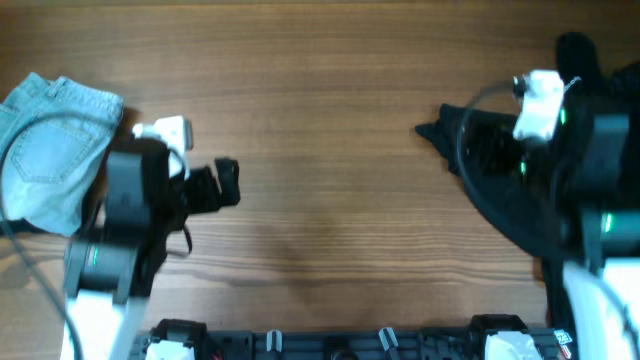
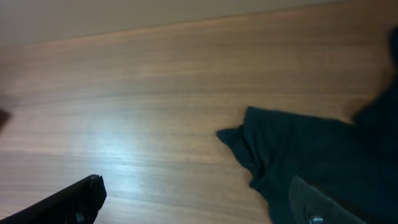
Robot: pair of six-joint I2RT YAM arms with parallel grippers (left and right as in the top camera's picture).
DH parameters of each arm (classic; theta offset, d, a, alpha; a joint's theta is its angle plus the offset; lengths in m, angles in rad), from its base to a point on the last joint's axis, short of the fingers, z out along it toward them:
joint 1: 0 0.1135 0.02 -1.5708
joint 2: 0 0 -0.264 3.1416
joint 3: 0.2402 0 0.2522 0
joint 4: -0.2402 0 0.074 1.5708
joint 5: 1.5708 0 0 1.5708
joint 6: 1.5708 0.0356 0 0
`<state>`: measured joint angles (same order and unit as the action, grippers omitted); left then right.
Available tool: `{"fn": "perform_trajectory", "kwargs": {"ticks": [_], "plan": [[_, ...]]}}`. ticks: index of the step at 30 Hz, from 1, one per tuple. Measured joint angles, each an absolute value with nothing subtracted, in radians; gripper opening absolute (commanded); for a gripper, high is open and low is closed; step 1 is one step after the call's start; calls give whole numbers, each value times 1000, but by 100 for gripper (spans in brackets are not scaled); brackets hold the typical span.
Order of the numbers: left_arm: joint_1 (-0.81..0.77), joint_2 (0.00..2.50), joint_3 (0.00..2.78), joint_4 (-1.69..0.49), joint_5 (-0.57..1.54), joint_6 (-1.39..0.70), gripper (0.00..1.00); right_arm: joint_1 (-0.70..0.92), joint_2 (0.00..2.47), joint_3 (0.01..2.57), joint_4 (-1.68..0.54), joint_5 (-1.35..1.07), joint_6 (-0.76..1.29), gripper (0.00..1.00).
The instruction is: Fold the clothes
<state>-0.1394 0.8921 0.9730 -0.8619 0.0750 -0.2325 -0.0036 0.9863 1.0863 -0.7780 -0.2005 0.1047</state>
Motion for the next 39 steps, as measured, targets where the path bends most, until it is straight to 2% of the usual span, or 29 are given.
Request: {"fn": "perform_trajectory", "kwargs": {"ticks": [3, 6, 19, 21, 25, 28, 34, 39], "plan": [[-139, 659, 864, -833, 75, -233, 100, -4, 770, 902, -772, -175, 105, 100], [-139, 591, 861, -856, 75, -233, 100, -4, 748, 884, -832, -173, 105, 100], [-139, 588, 858, -898, 75, -233, 100, -4, 1013, 883, -830, -134, 104, 100], [-139, 588, 857, -898, 75, -233, 100, -4, 994, 883, -829, -125, 99, 100], [-139, 588, 857, -898, 75, -233, 100, -4, 795, 879, -795, -117, -23, 100], [-139, 587, 857, -899, 75, -233, 100, -4, 616, 777, -645, -111, -74, 100], [-139, 587, 855, -903, 75, -233, 100, -4, 225, 336, -303, -124, -65, 100], [-139, 588, 855, -901, 75, -233, 100, -4, 71, 151, -59, -120, -65, 100]]}}
